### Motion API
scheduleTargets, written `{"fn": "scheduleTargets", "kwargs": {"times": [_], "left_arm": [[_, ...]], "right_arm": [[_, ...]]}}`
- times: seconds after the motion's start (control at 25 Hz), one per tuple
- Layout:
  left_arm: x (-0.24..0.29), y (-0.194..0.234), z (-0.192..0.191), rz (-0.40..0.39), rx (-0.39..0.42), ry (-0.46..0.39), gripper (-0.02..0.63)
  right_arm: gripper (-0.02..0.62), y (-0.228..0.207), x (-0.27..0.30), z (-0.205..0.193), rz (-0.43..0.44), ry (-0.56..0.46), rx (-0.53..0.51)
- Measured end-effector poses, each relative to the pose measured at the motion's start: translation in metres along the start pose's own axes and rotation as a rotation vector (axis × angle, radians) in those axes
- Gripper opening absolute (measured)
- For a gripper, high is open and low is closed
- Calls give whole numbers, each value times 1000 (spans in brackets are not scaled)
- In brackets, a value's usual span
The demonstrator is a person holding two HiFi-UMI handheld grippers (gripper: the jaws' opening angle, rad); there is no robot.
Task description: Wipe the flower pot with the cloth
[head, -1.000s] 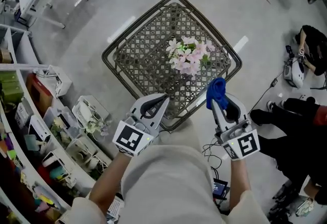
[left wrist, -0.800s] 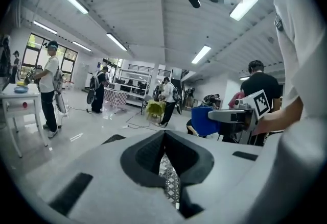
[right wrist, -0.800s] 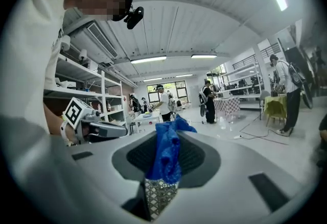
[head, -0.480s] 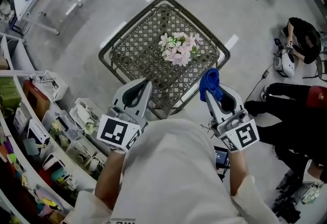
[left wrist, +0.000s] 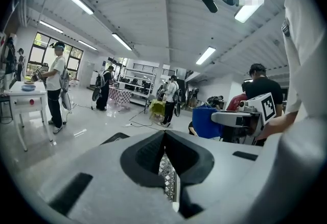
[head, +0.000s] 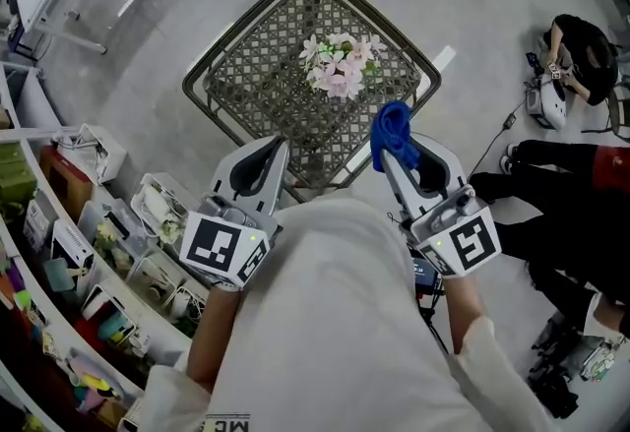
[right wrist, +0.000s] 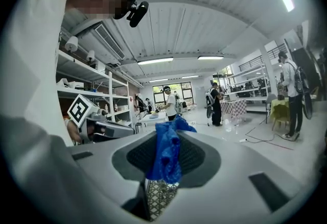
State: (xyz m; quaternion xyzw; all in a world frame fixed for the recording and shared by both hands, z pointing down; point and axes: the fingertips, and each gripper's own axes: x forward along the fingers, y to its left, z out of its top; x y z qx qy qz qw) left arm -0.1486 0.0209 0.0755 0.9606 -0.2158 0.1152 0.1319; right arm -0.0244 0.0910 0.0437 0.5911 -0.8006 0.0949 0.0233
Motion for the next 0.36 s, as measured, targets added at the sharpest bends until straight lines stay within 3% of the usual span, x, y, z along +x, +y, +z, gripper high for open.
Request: {"fn": "scheduleTargets", "kwargs": {"times": [0.36], "left_arm": [[10,6,5,2,16,-3,23]], "right_arm": [[112,1,6,-4,12,11,5]]}}
